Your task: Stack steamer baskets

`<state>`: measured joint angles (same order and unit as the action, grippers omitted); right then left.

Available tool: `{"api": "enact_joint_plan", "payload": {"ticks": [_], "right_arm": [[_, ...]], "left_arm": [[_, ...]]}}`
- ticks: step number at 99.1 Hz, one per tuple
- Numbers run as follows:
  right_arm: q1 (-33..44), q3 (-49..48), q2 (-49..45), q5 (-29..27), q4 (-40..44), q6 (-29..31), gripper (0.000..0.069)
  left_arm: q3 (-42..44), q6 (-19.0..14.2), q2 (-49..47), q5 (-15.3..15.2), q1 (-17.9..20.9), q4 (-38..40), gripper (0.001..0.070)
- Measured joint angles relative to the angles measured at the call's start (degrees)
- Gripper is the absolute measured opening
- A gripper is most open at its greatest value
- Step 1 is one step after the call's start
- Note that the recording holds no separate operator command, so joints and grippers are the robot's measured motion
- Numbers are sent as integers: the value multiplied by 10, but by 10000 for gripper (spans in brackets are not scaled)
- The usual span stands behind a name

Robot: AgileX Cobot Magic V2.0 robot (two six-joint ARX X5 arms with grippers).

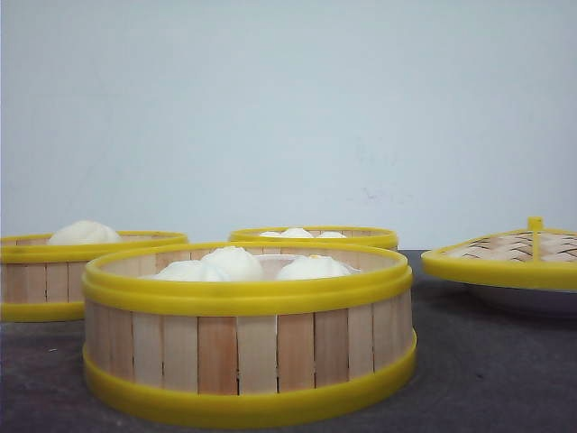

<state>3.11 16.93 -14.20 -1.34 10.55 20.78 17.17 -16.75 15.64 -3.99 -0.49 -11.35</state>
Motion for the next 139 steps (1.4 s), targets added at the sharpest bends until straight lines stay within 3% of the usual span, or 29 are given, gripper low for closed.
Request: {"api": "enact_joint_plan", "payload": {"ticks": [12,32,50,59,67,75,80,85,111,139], "right_arm": [[-3,100,-76,8,39,-28,8],[-40,280,-179,12,143,-113,8],[-75,381,-247,13,217,-155,8],[-85,387,-261,14,225,-163,14],[-91,387,-266,16,232,-165,122],[-96,387,-264,27,232,-162,367],[-96,387,-263,38,231,-158,471],[-97,387,-265,52,231,-153,520],[-106,431,-348,131,232,-116,538],[-141,568,-542,136,266,-100,524]], "left_arm": [[89,3,87,16,0,-13,25],[244,26,196,71,0,-56,25],[293,57,214,87,-10,-71,28],[293,75,210,87,-18,-85,86],[293,88,211,87,-24,-94,215],[293,98,211,88,-29,-105,357],[293,101,211,87,-32,-110,396],[293,102,211,87,-35,-112,415],[293,101,211,104,-64,-111,428],[293,95,211,104,-114,-111,428]]}}
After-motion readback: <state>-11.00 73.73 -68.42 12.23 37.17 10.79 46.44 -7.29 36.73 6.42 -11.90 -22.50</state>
